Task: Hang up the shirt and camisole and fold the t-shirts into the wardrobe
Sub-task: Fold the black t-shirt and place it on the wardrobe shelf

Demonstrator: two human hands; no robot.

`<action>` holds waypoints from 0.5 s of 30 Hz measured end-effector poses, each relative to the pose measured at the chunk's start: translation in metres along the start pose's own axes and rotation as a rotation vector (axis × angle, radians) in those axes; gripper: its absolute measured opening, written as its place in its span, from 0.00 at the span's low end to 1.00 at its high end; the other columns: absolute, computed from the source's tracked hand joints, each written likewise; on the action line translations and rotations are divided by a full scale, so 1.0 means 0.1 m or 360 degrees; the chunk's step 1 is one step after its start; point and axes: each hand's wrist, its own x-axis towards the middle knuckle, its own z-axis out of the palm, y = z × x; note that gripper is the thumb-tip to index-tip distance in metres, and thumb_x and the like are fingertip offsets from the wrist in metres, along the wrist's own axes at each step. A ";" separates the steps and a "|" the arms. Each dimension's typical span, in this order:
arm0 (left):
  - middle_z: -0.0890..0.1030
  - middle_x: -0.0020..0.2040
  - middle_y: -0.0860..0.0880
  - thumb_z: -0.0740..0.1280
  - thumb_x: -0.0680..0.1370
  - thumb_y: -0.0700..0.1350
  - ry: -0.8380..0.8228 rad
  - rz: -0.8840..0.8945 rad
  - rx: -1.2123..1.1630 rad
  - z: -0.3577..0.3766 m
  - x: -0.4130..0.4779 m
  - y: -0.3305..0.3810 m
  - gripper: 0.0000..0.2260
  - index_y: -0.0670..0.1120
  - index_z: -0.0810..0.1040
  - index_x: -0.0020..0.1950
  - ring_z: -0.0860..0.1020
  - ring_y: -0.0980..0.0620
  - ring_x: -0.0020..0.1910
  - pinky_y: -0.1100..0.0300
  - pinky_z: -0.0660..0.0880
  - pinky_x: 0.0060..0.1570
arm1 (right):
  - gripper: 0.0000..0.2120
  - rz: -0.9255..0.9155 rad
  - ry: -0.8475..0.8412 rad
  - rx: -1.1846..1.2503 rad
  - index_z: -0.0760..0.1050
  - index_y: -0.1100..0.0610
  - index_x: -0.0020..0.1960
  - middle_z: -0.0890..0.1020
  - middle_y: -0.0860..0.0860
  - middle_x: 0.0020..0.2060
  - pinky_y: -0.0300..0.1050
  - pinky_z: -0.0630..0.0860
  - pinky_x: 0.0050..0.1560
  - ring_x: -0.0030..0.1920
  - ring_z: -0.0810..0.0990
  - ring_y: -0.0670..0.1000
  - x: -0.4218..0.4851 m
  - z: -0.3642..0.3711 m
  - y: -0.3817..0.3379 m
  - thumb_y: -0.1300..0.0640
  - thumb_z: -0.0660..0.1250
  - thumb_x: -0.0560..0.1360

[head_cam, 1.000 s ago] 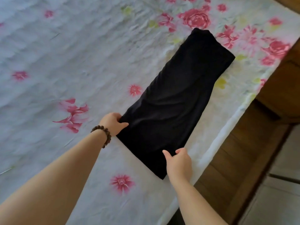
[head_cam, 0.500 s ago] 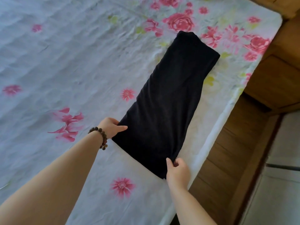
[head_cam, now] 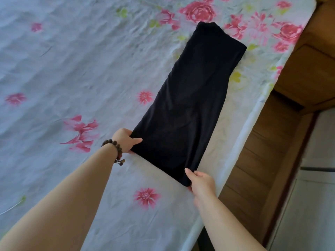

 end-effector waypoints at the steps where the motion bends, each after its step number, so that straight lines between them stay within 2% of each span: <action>1: 0.82 0.44 0.44 0.70 0.76 0.45 -0.0014 -0.0032 -0.0105 -0.05 0.01 -0.04 0.09 0.39 0.78 0.49 0.82 0.48 0.39 0.61 0.81 0.33 | 0.13 -0.0032 0.0027 -0.0131 0.73 0.58 0.36 0.77 0.53 0.35 0.46 0.75 0.43 0.39 0.76 0.54 0.01 -0.04 0.01 0.52 0.71 0.73; 3: 0.82 0.45 0.43 0.71 0.76 0.44 -0.0021 -0.0075 -0.0167 -0.13 0.00 -0.15 0.08 0.39 0.79 0.49 0.83 0.48 0.38 0.62 0.80 0.32 | 0.21 -0.0056 0.0125 -0.0373 0.64 0.58 0.30 0.70 0.54 0.28 0.45 0.69 0.36 0.33 0.72 0.55 0.02 -0.09 0.05 0.54 0.69 0.75; 5: 0.82 0.45 0.43 0.71 0.76 0.43 -0.0031 -0.0112 -0.0082 -0.15 -0.03 -0.24 0.08 0.39 0.79 0.47 0.82 0.48 0.37 0.64 0.78 0.27 | 0.20 -0.0027 0.0162 -0.0533 0.65 0.58 0.30 0.70 0.53 0.27 0.44 0.68 0.36 0.33 0.73 0.55 0.00 -0.09 0.10 0.54 0.68 0.76; 6: 0.82 0.46 0.42 0.71 0.76 0.43 -0.0052 -0.0139 -0.0064 -0.14 -0.03 -0.28 0.07 0.39 0.79 0.46 0.82 0.47 0.38 0.63 0.78 0.27 | 0.18 -0.0034 0.0164 -0.0598 0.67 0.59 0.31 0.71 0.53 0.28 0.44 0.68 0.35 0.33 0.73 0.54 -0.02 -0.08 0.11 0.54 0.69 0.75; 7: 0.82 0.47 0.41 0.71 0.75 0.43 -0.0061 -0.0146 -0.0029 -0.12 -0.02 -0.28 0.07 0.39 0.79 0.45 0.82 0.46 0.39 0.59 0.80 0.31 | 0.17 -0.0072 0.0167 -0.0633 0.68 0.58 0.33 0.72 0.52 0.29 0.43 0.68 0.33 0.32 0.72 0.52 -0.05 -0.07 0.11 0.54 0.69 0.75; 9: 0.82 0.46 0.40 0.70 0.76 0.46 0.0044 -0.0078 0.0322 -0.12 -0.03 -0.21 0.10 0.39 0.80 0.47 0.82 0.44 0.41 0.51 0.82 0.42 | 0.12 -0.0186 0.0211 -0.0596 0.69 0.56 0.40 0.74 0.50 0.34 0.40 0.66 0.31 0.34 0.72 0.49 -0.12 -0.04 0.08 0.53 0.70 0.74; 11: 0.81 0.49 0.42 0.67 0.77 0.48 0.0435 0.0080 0.0670 -0.07 -0.06 -0.09 0.11 0.40 0.78 0.52 0.80 0.43 0.46 0.51 0.79 0.48 | 0.13 -0.0482 0.0468 -0.0673 0.69 0.56 0.49 0.76 0.52 0.45 0.39 0.69 0.34 0.39 0.74 0.49 -0.17 -0.02 0.02 0.52 0.71 0.73; 13: 0.78 0.54 0.43 0.62 0.79 0.44 0.0829 0.0420 0.0717 0.03 -0.06 0.04 0.10 0.41 0.76 0.57 0.77 0.42 0.51 0.51 0.75 0.51 | 0.15 -0.1026 0.0739 -0.0843 0.72 0.58 0.57 0.75 0.55 0.54 0.41 0.74 0.42 0.50 0.76 0.53 -0.10 0.04 -0.07 0.54 0.70 0.74; 15: 0.77 0.58 0.42 0.59 0.80 0.38 0.0935 0.0912 0.0755 0.20 -0.01 0.17 0.11 0.40 0.76 0.60 0.75 0.40 0.57 0.50 0.71 0.57 | 0.16 -0.1446 0.0745 -0.1002 0.72 0.59 0.63 0.73 0.56 0.63 0.46 0.75 0.58 0.63 0.72 0.55 0.08 0.19 -0.23 0.58 0.67 0.76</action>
